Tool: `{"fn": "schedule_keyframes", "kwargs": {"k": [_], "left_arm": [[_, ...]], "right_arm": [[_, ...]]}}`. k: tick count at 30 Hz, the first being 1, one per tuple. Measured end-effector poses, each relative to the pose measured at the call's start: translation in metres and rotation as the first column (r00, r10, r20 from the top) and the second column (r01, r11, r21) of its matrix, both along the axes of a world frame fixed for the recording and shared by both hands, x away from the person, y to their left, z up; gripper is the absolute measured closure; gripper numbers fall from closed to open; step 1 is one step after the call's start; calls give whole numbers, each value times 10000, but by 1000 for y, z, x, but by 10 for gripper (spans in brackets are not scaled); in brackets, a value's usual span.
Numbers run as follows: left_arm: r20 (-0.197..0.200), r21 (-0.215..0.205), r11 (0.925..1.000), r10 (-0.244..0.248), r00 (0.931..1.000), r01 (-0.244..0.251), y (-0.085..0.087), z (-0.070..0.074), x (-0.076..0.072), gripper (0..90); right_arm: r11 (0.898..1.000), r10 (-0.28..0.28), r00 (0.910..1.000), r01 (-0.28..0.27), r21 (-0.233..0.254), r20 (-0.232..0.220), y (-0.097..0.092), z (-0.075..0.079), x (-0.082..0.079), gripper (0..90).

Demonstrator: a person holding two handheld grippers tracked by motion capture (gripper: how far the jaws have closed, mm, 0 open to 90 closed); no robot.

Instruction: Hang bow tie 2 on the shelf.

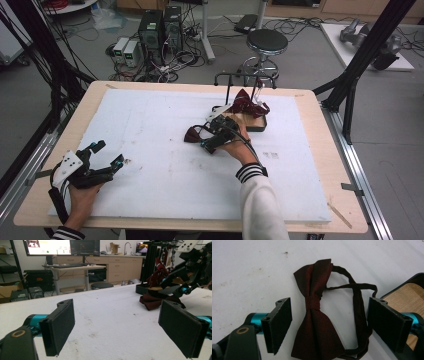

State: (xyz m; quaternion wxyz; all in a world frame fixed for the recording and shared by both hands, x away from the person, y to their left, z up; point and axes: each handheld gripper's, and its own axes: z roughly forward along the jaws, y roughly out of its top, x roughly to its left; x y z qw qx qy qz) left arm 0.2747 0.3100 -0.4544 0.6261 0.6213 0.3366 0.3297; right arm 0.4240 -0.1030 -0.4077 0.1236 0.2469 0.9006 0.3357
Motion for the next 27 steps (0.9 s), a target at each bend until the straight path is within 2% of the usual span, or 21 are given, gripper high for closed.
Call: {"fn": "schedule_keyframes", "kwargs": {"k": [3,10,27], "left_arm": [[-3,-11,10000,-1,10000,1,0,0,0,141],[1,-55,10000,-5,10000,5,0,0,0,141],[-18,-83,10000,-3,10000,3,1,0,0,142]], "right_arm": [[9991,205,9997,-200,-365,147,3,-2,-1,240],[9957,409,9992,-410,-827,-31,5,-9,1,310],[9898,673,9965,-729,-1222,-497,8,-16,3,452]]}}
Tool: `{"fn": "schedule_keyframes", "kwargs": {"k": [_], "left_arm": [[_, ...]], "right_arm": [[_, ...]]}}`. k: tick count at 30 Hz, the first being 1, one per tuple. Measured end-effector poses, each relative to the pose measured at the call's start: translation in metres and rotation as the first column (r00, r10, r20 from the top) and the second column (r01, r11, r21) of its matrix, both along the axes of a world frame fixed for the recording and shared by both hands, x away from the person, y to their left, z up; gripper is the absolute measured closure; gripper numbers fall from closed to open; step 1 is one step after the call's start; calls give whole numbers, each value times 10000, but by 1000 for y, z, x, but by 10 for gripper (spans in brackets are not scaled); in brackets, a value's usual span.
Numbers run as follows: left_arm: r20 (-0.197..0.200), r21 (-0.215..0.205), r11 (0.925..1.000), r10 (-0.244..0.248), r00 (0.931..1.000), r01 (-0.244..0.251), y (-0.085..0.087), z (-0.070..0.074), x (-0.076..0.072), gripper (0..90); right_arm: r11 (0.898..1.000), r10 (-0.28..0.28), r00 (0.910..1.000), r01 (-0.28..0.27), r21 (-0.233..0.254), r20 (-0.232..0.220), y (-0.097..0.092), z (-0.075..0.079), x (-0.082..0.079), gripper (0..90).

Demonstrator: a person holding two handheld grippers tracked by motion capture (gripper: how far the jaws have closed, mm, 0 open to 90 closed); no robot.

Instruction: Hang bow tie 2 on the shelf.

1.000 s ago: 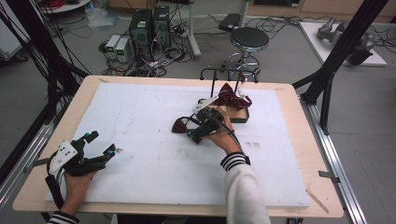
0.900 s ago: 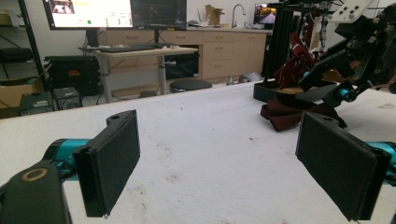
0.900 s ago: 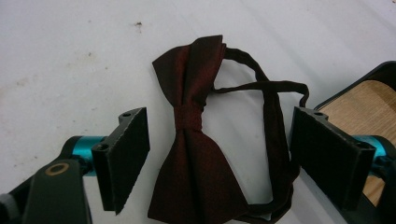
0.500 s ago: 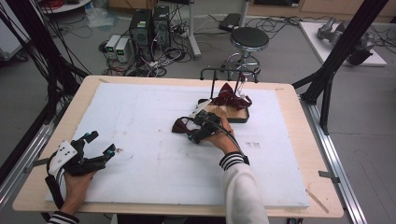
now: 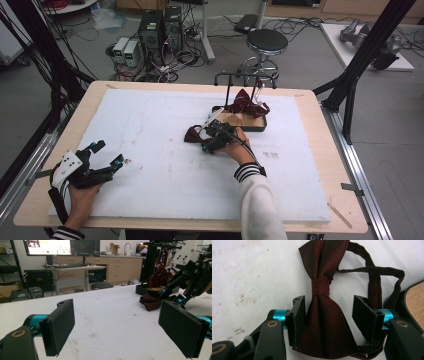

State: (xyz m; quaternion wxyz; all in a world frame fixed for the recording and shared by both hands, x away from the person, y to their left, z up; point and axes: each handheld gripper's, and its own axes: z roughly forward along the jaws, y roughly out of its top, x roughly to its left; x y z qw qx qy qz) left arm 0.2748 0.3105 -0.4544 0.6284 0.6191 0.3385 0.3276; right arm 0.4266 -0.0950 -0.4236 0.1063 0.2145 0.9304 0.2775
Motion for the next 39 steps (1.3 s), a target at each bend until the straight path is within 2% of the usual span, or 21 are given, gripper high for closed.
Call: {"fn": "schedule_keyframes", "kwargs": {"k": [20,32,39], "left_arm": [[6,9,10000,4,10000,-4,0,0,0,141],[3,3,10000,4,10000,-4,0,0,0,142],[6,8,10000,2,10000,-2,0,0,0,142]], "right_arm": [[10000,39,9963,-39,-1,-863,1,0,-1,743],[10000,65,9960,-66,-6,-896,2,3,-3,772],[9999,36,9976,-29,109,-689,0,8,-5,772]]}}
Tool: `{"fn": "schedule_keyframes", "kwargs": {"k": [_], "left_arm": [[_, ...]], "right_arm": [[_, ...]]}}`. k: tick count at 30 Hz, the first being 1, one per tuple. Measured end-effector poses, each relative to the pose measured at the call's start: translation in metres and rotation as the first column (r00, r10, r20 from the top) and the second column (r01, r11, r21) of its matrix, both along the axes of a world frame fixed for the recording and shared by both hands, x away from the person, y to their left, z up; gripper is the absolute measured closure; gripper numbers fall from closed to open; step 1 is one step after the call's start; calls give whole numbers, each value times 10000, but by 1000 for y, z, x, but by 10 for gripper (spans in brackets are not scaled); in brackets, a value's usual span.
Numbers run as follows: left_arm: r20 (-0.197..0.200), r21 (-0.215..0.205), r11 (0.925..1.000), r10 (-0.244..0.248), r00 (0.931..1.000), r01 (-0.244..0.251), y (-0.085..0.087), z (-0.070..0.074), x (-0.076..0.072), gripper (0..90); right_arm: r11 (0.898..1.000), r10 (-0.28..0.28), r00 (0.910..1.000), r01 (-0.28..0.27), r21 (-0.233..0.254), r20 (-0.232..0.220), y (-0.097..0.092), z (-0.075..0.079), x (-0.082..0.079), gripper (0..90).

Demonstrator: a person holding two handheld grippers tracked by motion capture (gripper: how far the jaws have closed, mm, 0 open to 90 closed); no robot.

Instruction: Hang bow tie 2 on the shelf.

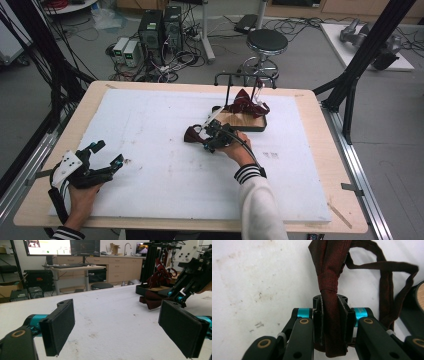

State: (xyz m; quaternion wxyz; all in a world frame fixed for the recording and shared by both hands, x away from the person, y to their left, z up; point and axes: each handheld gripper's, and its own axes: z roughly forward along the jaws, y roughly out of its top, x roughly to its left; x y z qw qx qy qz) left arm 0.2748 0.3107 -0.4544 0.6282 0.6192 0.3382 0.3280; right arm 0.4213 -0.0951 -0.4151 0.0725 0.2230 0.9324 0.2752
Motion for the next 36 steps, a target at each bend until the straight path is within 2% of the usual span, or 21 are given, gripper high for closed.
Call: {"fn": "schedule_keyframes", "kwargs": {"k": [10,18,21,27,34,36], "left_arm": [[5,11,10000,6,10000,-6,0,0,0,142],[17,32,10000,-2,10000,1,0,0,0,142],[20,37,10000,-1,10000,1,0,0,0,141],[16,33,10000,-1,10000,1,0,0,0,142],[27,28,10000,3,10000,-3,-1,0,0,142],[30,18,10000,5,10000,-5,-1,0,0,141]], "right_arm": [[9983,-39,9996,23,580,267,-2,11,-4,772],[9922,-375,9974,298,1208,619,-10,22,-7,772],[9871,-537,9958,418,1546,736,-13,26,-8,771],[9810,-748,9905,523,1870,1155,-17,33,-10,771],[9619,-1190,9799,739,2633,1598,-23,45,-15,771],[9593,-1281,9766,778,2715,1728,-24,48,-16,771]]}}
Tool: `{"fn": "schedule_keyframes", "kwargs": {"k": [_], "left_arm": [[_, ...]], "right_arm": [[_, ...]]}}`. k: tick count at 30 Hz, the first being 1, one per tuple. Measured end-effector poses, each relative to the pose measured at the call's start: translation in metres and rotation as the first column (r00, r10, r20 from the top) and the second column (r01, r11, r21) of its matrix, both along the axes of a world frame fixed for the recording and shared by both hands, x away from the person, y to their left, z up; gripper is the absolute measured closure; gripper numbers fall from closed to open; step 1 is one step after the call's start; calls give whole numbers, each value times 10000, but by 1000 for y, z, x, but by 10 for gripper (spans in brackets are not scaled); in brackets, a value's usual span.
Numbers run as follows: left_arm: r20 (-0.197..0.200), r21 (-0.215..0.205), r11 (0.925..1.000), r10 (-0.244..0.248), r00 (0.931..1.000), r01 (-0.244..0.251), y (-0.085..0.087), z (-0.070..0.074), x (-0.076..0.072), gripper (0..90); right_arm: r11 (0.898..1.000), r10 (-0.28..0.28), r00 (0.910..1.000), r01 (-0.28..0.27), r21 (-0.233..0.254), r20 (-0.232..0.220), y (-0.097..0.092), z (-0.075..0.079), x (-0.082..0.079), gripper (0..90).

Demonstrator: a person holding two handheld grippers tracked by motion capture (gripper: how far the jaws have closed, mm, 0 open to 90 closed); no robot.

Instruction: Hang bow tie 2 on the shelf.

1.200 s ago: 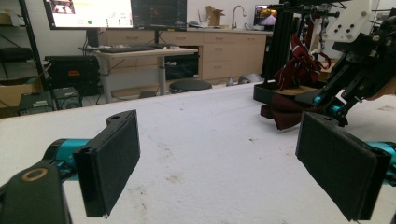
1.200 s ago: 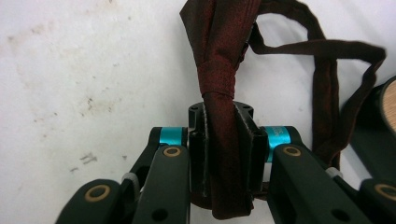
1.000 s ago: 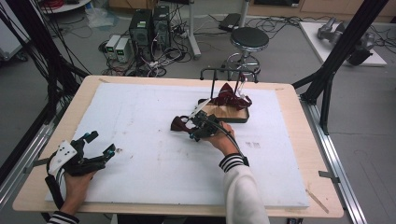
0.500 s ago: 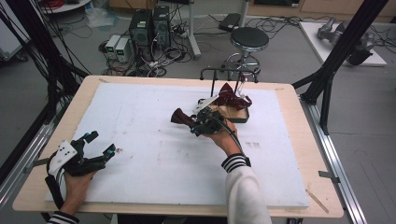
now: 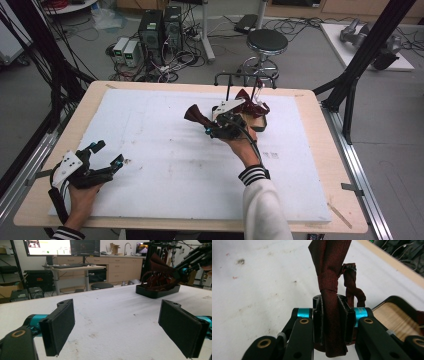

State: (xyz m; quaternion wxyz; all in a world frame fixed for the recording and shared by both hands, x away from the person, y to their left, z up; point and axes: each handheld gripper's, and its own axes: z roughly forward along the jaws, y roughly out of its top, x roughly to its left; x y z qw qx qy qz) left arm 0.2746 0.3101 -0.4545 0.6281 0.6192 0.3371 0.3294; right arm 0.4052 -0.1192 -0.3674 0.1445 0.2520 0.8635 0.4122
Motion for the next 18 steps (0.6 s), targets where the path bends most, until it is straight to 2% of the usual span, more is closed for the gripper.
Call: {"fn": "schedule_keyframes", "kwargs": {"k": [8,13,18], "left_arm": [[4,44,10000,5,10000,-5,0,0,0,142],[7,50,10000,5,10000,-5,0,0,0,142],[0,56,10000,8,10000,-8,0,0,0,142]], "right_arm": [[9977,-504,9963,470,497,696,-11,13,-6,771],[9922,-994,9883,897,866,1154,-19,20,-9,771],[9860,-1337,9818,1180,1180,1349,-25,26,-12,771]]}}
